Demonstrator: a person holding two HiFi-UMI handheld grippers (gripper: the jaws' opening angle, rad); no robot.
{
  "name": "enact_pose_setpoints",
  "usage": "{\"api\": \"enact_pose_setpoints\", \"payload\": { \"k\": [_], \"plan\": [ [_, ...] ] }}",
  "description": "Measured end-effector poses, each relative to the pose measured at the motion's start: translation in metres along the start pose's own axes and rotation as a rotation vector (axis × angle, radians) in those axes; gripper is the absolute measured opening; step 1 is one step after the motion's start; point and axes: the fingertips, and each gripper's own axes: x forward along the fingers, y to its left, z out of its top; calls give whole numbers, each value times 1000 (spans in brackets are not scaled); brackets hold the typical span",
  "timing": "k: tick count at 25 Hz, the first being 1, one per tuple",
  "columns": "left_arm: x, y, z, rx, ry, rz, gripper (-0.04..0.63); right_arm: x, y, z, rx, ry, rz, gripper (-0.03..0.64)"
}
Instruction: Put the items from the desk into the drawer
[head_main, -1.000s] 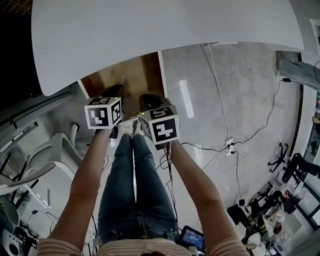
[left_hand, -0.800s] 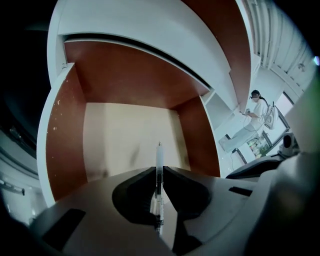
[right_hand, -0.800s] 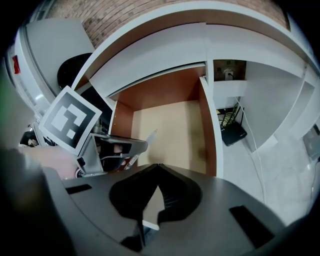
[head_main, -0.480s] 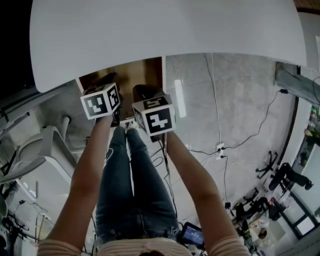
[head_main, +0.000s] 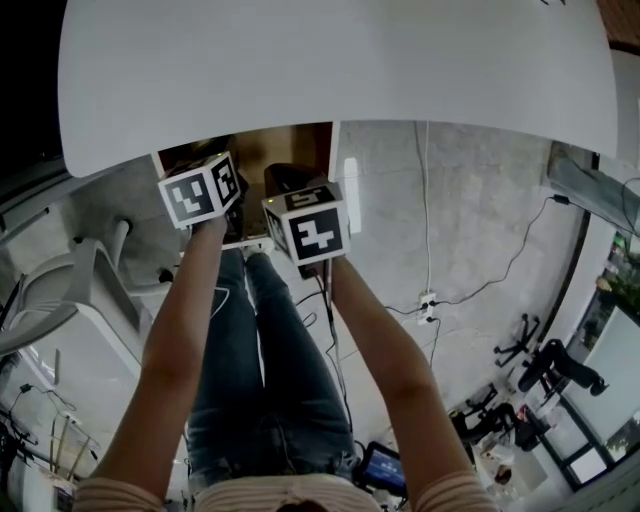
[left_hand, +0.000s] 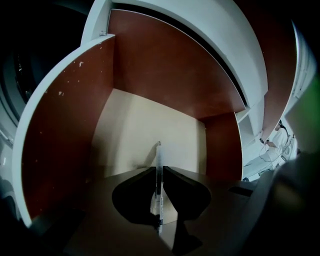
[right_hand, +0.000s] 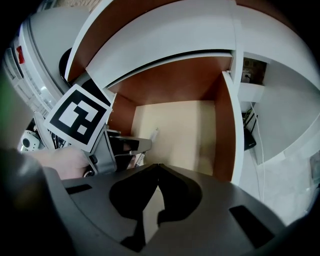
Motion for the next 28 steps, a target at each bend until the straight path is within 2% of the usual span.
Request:
{"api": "enact_pose_setpoints", "payload": {
  "k": [7, 11, 15, 28],
  "plan": [
    [8, 1, -3, -2, 24, -9, 49, 5, -1, 4, -37, 3, -1, 17],
    [28, 2, -14, -25, 20, -61, 49, 11, -3, -4, -19, 24, -12, 17],
    [22, -1, -12, 11, 57, -13, 49, 12, -8, -11, -12, 41, -15, 17],
    [25, 1, -13, 40, 52, -20, 49, 13, -6, -13, -8, 45, -18, 17]
  ]
}}
